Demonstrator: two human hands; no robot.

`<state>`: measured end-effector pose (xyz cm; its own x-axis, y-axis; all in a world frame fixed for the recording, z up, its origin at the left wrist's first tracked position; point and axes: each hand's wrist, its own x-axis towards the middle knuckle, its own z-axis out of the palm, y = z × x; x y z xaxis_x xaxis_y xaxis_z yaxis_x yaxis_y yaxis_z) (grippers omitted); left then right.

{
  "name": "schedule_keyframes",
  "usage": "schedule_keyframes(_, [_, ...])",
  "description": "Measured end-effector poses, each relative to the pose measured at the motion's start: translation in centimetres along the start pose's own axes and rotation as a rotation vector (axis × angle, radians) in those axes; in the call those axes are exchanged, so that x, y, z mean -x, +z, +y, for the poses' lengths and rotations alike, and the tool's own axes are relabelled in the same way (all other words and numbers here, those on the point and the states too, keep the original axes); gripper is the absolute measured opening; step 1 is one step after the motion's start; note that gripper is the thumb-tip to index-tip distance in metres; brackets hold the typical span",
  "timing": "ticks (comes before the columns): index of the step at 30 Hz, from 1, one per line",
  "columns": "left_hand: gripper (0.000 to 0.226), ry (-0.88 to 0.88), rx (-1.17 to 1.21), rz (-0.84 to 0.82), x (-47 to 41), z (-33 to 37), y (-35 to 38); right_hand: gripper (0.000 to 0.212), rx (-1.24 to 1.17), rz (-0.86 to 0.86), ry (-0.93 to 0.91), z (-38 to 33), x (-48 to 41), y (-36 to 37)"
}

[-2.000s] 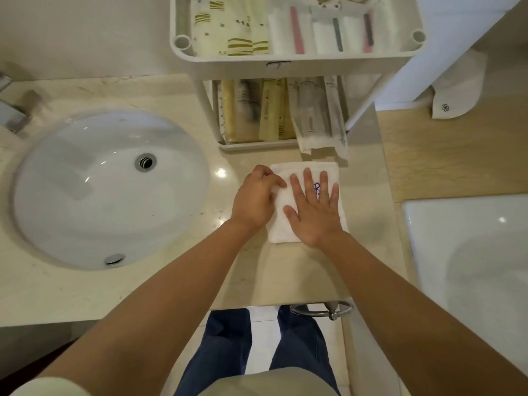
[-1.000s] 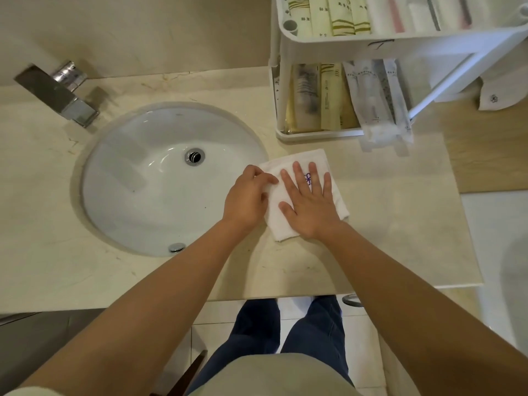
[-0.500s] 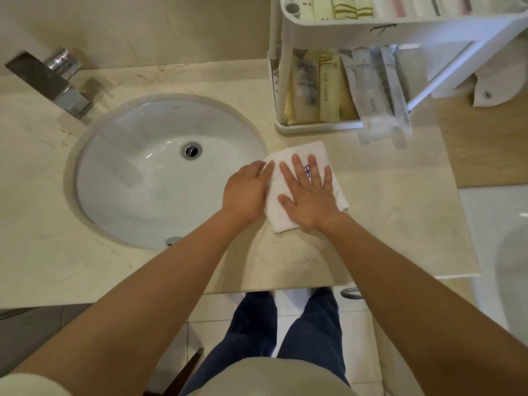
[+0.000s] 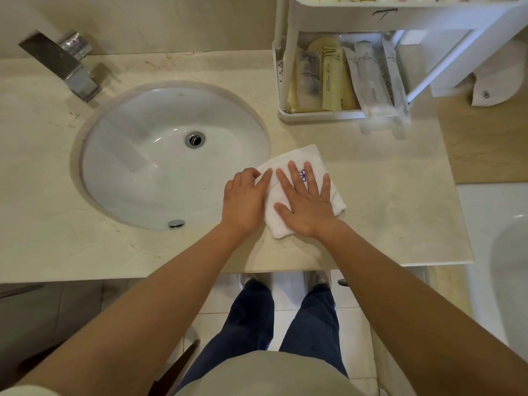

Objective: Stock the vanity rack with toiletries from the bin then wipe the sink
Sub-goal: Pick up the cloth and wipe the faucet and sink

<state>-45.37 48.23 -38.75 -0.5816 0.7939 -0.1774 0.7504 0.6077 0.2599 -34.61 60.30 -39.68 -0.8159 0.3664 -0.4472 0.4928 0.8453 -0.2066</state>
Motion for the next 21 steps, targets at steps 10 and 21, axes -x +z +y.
schedule_keyframes(10, [0.057,-0.126,0.034,0.064,6.1,1.9,1.4,0.074,0.037,-0.067,-0.134,0.0,4.0,1.8])
schedule_keyframes(21, [0.05,-0.326,0.047,0.119,12.4,6.7,3.6,0.079,0.142,-0.117,-0.316,2.1,9.0,3.6])
